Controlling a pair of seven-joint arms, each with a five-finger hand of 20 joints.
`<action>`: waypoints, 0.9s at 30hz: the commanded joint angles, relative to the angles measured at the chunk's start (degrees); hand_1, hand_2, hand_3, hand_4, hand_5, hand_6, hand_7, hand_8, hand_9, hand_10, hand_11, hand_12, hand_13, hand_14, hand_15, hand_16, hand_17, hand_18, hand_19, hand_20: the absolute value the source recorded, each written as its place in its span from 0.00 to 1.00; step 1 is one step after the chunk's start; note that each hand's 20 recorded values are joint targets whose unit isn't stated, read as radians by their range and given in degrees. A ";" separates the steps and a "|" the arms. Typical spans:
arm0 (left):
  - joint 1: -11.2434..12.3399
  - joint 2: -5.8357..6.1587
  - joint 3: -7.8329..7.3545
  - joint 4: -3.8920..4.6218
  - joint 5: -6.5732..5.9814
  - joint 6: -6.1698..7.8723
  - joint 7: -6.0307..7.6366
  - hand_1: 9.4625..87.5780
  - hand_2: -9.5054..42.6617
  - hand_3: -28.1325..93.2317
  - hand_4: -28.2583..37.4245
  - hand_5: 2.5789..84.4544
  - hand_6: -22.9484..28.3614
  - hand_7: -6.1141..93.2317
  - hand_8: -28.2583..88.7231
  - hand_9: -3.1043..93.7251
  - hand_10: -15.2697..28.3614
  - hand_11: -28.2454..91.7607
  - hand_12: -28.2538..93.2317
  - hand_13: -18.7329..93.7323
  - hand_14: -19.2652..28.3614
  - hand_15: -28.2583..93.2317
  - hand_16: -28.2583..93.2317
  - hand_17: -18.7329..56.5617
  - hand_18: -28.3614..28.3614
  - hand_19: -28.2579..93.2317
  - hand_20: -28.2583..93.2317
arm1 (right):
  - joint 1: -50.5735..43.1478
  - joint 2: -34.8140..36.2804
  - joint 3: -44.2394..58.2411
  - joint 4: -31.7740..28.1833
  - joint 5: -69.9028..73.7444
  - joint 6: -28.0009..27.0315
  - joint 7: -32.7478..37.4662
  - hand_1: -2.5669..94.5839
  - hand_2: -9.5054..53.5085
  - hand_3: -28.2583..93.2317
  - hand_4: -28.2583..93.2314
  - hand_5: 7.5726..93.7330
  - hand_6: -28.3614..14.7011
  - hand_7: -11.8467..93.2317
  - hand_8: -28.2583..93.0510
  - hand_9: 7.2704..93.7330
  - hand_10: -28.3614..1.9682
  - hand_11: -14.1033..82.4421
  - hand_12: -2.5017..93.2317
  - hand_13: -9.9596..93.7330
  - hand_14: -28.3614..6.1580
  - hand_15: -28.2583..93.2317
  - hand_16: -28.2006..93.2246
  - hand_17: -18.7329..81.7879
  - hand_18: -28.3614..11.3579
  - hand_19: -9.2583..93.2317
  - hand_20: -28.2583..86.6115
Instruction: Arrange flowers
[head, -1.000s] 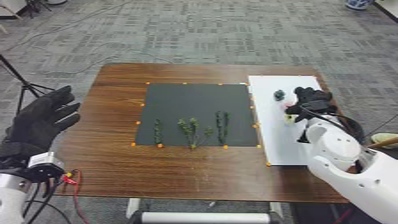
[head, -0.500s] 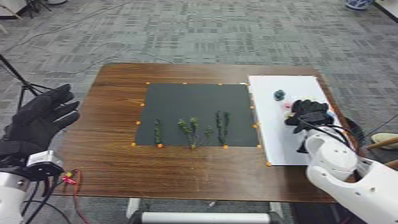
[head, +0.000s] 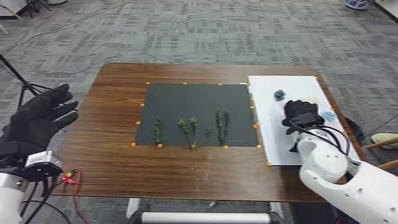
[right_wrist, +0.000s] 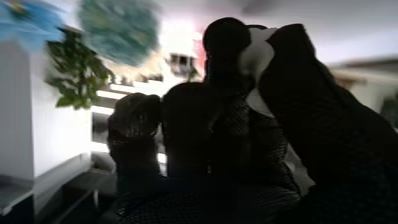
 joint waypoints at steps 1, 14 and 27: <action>-2.44 3.69 -0.32 0.48 -0.57 -0.41 -0.99 0.19 0.12 0.80 0.03 0.31 0.50 0.28 0.16 0.23 0.59 0.45 0.40 0.26 0.68 0.63 0.20 0.12 0.84 0.56 0.33 | 6.41 -0.42 -3.47 -3.98 -2.99 6.58 -1.61 0.56 0.00 0.89 0.00 0.78 0.69 0.54 0.23 0.88 0.76 0.38 0.59 0.74 0.62 0.83 0.60 0.53 0.18 0.94 0.74; -20.60 19.53 6.43 7.38 -2.60 -5.26 -5.41 0.19 0.13 0.80 0.03 0.31 0.50 0.27 0.16 0.23 0.59 0.45 0.40 0.26 0.68 0.63 0.20 0.12 0.84 0.56 0.33 | 28.26 -21.76 -22.21 -1.74 4.50 8.87 -16.59 0.52 0.00 0.93 0.05 0.82 0.70 0.49 0.22 0.88 0.76 0.40 0.61 0.74 0.63 0.82 0.63 0.54 0.19 0.94 0.74; -31.79 22.11 14.68 10.33 -2.16 -6.35 -5.22 0.19 0.13 0.80 0.03 0.31 0.50 0.27 0.16 0.24 0.59 0.45 0.40 0.26 0.68 0.63 0.20 0.12 0.84 0.56 0.33 | 28.12 -32.45 -33.33 2.42 1.32 5.82 -20.33 0.52 0.00 0.93 0.05 0.83 0.74 0.46 0.20 0.89 0.78 0.37 0.61 0.73 0.63 0.82 0.64 0.53 0.21 0.93 0.74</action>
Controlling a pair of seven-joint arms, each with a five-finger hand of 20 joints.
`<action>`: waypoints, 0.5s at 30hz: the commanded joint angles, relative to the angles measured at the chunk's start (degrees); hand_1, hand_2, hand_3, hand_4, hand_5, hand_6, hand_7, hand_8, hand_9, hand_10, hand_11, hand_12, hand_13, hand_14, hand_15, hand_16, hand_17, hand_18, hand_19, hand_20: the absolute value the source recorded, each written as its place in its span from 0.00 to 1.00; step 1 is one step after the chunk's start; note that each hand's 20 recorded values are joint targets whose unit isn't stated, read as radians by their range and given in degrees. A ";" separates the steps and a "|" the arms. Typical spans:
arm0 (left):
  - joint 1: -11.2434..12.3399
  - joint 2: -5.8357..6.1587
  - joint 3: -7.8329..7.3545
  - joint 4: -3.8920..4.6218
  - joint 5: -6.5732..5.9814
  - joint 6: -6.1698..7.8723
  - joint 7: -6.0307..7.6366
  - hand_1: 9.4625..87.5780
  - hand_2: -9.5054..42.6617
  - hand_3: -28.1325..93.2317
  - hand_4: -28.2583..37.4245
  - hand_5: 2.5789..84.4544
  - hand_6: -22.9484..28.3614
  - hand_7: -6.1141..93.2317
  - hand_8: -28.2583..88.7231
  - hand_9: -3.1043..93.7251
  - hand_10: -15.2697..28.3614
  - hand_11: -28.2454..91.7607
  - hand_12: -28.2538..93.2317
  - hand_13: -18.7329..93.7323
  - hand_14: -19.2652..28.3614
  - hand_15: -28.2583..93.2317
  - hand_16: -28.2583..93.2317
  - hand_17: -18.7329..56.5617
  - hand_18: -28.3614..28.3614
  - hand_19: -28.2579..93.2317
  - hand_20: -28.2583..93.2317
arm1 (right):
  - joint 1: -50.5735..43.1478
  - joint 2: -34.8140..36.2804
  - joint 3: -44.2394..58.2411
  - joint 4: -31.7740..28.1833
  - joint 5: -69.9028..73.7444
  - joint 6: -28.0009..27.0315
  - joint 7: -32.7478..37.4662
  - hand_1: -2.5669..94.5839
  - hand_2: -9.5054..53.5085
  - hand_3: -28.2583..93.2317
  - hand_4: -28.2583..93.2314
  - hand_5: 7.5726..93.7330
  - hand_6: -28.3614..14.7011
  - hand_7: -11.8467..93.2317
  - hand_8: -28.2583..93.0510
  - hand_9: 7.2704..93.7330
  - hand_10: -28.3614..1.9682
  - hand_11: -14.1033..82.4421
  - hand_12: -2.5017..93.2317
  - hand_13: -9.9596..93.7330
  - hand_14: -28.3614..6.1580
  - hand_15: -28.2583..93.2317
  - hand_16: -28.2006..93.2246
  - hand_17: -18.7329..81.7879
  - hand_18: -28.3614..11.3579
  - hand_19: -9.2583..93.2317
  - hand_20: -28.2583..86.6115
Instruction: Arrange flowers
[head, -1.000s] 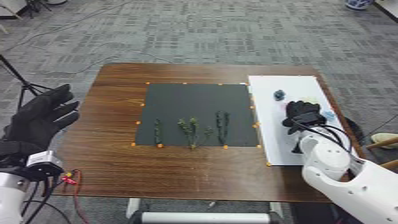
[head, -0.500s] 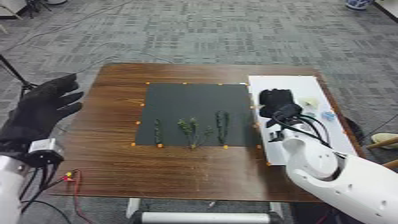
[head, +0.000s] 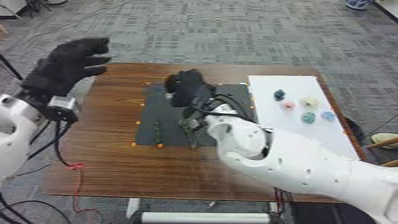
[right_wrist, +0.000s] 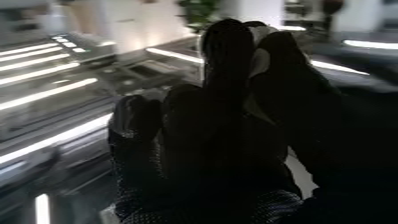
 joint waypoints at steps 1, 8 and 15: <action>-3.26 -0.58 0.99 -0.22 -0.12 -0.65 0.15 0.19 0.13 0.80 0.03 0.31 0.50 0.27 0.16 0.24 0.59 0.45 0.40 0.26 0.68 0.63 0.20 0.12 0.84 0.56 0.33 | 0.47 -6.74 -9.83 2.55 -3.64 -0.37 -0.38 0.52 0.00 0.92 0.04 0.83 0.74 0.45 0.20 0.89 0.78 0.36 0.61 0.73 0.63 0.81 0.64 0.52 0.21 0.93 0.74; -6.57 -0.64 5.02 0.78 -0.06 -0.97 0.41 0.19 0.13 0.80 0.03 0.31 0.50 0.27 0.16 0.24 0.59 0.45 0.40 0.26 0.69 0.63 0.20 0.12 0.85 0.56 0.33 | 5.91 -12.80 -18.57 9.78 -4.12 3.60 4.98 0.53 0.00 0.92 0.02 0.85 0.76 0.43 0.19 0.89 0.77 0.36 0.61 0.72 0.62 0.81 0.65 0.52 0.21 0.93 0.74; -9.16 -0.89 8.17 1.73 -0.12 -1.87 -0.09 0.19 0.13 0.80 0.03 0.31 0.50 0.27 0.16 0.24 0.59 0.45 0.40 0.26 0.69 0.63 0.20 0.12 0.85 0.56 0.33 | 8.57 -15.89 -21.54 12.49 -5.20 7.51 11.50 0.53 0.00 0.93 0.01 0.85 0.78 0.41 0.19 0.88 0.76 0.36 0.62 0.71 0.61 0.82 0.65 0.51 0.21 0.93 0.75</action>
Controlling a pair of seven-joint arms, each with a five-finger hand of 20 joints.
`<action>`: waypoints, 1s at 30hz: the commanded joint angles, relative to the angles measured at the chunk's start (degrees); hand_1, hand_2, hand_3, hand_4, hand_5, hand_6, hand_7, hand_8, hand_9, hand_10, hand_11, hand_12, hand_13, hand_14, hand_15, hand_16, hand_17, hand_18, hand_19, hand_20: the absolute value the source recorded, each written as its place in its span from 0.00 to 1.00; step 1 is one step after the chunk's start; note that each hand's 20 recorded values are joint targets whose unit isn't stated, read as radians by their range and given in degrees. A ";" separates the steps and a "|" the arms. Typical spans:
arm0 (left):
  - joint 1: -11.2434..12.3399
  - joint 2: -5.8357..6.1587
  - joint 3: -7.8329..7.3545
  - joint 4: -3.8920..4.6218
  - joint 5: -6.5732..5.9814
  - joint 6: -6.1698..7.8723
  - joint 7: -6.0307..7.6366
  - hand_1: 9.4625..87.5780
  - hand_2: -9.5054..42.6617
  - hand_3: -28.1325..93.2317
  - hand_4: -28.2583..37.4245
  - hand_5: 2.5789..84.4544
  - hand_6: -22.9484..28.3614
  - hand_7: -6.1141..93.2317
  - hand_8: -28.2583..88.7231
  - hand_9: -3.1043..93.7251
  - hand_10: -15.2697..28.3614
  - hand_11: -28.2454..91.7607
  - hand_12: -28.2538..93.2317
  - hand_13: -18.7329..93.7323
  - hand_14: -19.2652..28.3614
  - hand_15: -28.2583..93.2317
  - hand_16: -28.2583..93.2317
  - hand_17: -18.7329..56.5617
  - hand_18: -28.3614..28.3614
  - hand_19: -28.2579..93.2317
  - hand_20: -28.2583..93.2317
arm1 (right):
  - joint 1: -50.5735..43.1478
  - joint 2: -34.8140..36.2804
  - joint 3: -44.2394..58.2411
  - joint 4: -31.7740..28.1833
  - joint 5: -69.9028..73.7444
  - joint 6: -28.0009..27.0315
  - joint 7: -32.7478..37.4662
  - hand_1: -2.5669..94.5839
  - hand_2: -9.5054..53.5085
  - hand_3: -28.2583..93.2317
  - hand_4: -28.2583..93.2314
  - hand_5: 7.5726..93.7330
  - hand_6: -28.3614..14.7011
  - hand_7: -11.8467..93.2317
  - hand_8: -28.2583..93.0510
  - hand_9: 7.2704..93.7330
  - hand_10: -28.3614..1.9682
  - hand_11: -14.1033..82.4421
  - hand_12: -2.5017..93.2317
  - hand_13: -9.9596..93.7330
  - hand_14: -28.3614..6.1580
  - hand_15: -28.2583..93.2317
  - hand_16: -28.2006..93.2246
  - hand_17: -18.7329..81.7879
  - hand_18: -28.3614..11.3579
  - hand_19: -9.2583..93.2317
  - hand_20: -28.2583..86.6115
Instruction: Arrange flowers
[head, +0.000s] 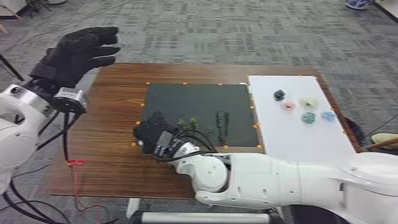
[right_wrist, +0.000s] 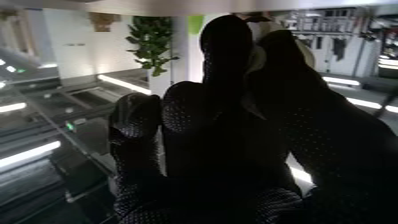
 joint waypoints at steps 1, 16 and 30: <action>-3.10 -0.84 2.22 0.73 -0.15 -1.50 -0.55 0.19 0.13 0.80 0.03 0.31 0.50 0.27 0.16 0.24 0.59 0.45 0.40 0.26 0.69 0.63 0.20 0.12 0.85 0.56 0.33 | 3.25 -3.62 -0.10 1.29 -1.72 3.72 5.02 0.53 0.00 0.93 0.01 0.86 0.78 0.41 0.19 0.88 0.76 0.37 0.62 0.71 0.61 0.82 0.65 0.51 0.21 0.93 0.75; -7.02 -1.47 6.38 2.35 -0.13 -3.26 -1.40 0.19 0.13 0.80 0.03 0.31 0.50 0.27 0.16 0.24 0.59 0.45 0.40 0.26 0.69 0.63 0.20 0.12 0.85 0.57 0.33 | 1.16 -6.23 0.24 5.71 -2.84 3.56 8.79 0.53 0.00 0.90 0.00 0.86 0.80 0.39 0.20 0.83 0.73 0.41 0.65 0.69 0.58 0.85 0.65 0.50 0.20 0.93 0.76; -6.87 -1.99 6.72 2.49 -0.12 -3.65 -1.50 0.19 0.13 0.80 0.03 0.31 0.50 0.27 0.16 0.24 0.59 0.45 0.40 0.26 0.69 0.63 0.20 0.12 0.85 0.56 0.33 | -0.92 -5.49 3.38 3.85 -2.68 -1.38 8.88 0.43 0.00 0.89 0.00 0.68 0.73 0.34 0.15 0.68 0.68 0.53 0.53 0.65 0.51 0.88 0.62 0.48 0.20 0.92 0.77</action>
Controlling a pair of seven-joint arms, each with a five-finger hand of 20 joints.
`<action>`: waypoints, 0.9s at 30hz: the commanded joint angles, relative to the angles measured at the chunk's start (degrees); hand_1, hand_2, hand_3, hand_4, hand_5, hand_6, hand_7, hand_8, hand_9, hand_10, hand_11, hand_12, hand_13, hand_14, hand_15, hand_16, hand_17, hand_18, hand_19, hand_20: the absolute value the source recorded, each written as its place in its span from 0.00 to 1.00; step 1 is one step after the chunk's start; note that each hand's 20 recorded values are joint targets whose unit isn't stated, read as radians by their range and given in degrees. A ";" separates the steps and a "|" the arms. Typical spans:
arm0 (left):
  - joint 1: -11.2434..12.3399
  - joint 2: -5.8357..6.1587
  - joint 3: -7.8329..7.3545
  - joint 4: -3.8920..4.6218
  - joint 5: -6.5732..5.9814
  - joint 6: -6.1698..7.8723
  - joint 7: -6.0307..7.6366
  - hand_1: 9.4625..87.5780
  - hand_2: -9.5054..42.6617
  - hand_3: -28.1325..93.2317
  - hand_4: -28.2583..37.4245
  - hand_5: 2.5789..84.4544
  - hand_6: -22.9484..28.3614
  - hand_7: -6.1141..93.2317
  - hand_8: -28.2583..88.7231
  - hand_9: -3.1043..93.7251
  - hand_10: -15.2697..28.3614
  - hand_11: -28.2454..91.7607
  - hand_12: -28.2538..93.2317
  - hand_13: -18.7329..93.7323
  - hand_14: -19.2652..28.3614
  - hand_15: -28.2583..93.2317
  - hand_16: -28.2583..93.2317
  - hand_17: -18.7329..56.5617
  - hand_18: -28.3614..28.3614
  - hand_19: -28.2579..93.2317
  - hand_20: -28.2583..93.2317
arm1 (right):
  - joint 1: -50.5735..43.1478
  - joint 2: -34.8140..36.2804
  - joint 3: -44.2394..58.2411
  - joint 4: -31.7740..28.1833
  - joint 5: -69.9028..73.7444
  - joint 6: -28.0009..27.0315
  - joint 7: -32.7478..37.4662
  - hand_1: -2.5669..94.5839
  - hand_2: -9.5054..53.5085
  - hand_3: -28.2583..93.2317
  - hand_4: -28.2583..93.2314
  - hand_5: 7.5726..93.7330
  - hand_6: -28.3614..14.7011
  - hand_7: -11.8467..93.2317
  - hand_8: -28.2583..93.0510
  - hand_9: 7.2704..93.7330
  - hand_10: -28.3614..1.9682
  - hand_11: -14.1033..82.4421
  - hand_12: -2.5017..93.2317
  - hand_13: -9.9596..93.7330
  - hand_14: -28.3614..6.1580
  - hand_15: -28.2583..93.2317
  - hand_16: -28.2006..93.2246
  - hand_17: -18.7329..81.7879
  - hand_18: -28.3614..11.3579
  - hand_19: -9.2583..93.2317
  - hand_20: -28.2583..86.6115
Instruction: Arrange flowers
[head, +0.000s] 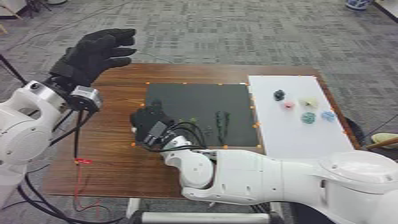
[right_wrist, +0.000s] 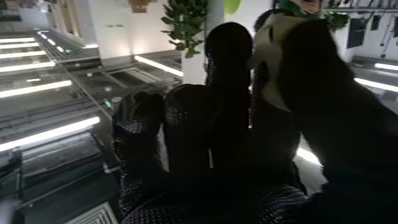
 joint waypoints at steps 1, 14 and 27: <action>-0.24 -0.85 0.29 0.35 -0.09 -0.89 -0.47 0.19 0.13 0.80 0.03 0.31 0.50 0.27 0.16 0.24 0.59 0.45 0.40 0.26 0.69 0.63 0.20 0.12 0.85 0.56 0.33 | -0.55 -0.05 1.59 -0.68 -0.61 -1.69 0.52 0.43 0.00 0.89 0.00 0.68 0.73 0.34 0.12 0.67 0.67 0.55 0.52 0.65 0.51 0.89 0.61 0.48 0.20 0.92 0.77; 1.67 -1.03 -1.15 -0.29 -0.11 -0.54 -0.37 0.19 0.13 0.80 0.03 0.31 0.50 0.27 0.16 0.24 0.59 0.45 0.40 0.26 0.69 0.63 0.20 0.12 0.85 0.57 0.33 | -1.17 0.55 2.36 -1.65 -1.01 -3.77 0.98 0.40 0.00 0.92 0.00 0.64 0.71 0.34 0.11 0.61 0.60 0.61 0.45 0.63 0.50 0.89 0.61 0.47 0.20 0.92 0.77; 3.19 -1.35 -2.59 -0.74 -0.08 0.25 0.04 0.19 0.13 0.80 0.03 0.31 0.50 0.27 0.16 0.24 0.59 0.45 0.40 0.26 0.69 0.63 0.20 0.12 0.85 0.57 0.33 | -8.16 4.08 14.30 -8.39 3.14 -16.59 -17.43 0.49 0.06 0.97 0.01 0.43 0.76 0.32 0.11 0.67 0.58 0.69 0.65 0.68 0.49 0.93 0.62 0.50 0.16 0.95 0.77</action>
